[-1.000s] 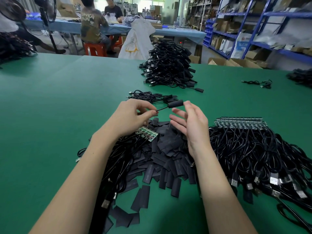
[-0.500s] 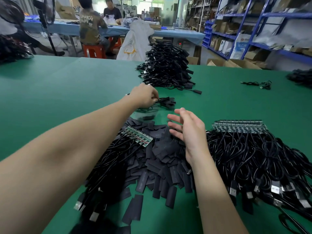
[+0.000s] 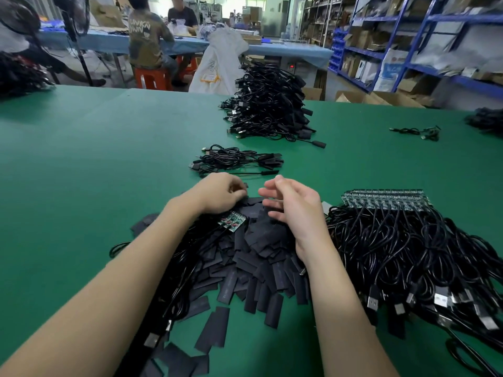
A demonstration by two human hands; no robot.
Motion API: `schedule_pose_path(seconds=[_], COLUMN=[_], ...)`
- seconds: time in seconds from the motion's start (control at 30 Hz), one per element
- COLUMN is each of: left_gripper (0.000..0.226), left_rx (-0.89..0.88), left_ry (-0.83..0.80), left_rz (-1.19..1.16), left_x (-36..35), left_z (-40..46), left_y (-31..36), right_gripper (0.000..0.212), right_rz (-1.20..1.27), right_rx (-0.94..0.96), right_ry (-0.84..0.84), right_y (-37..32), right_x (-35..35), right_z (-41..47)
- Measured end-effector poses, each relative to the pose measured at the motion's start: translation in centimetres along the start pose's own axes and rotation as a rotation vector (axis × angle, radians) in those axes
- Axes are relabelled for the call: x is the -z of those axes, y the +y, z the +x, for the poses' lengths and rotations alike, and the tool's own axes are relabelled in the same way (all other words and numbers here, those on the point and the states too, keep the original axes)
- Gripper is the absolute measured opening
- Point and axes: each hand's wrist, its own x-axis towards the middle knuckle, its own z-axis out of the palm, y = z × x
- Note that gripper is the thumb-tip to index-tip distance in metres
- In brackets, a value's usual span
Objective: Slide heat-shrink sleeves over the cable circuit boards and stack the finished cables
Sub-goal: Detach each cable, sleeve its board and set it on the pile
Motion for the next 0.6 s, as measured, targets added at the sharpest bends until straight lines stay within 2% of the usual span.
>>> schedule_pose_path(seconds=[0.13,0.27,0.33,0.47,0.6], left_gripper=[0.028,0.027,0.026,0.021,0.035], left_rx=[0.002,-0.003,-0.014,-0.051,-0.129], left_ry=[-0.022,0.032,0.052,0.207,0.376], left_rz=[-0.010,-0.092,-0.113,-0.218,-0.226], left_x=[0.0,0.0,-0.1,0.0,0.4], left_z=[-2.4,-4.4,-4.8,-5.3,-5.5], left_y=[0.9,0.7,0.6,0.2,0.7], right_gripper=[0.021,0.019,0.018,0.013,0.010], right_rz=[-0.243,-0.695,-0.780,-0.623,-0.351], right_rx=[0.083,0.161,0.158,0.141,0.104], right_ry=[-0.050,-0.119,-0.155,-0.231,-0.254], right_y=[0.4,0.6,0.6,0.2,-0.1], right_x=[-0.2,-0.7,-1.0,-0.9,-1.0], right_z=[-0.2,-0.7,-0.9,-0.9,-0.9])
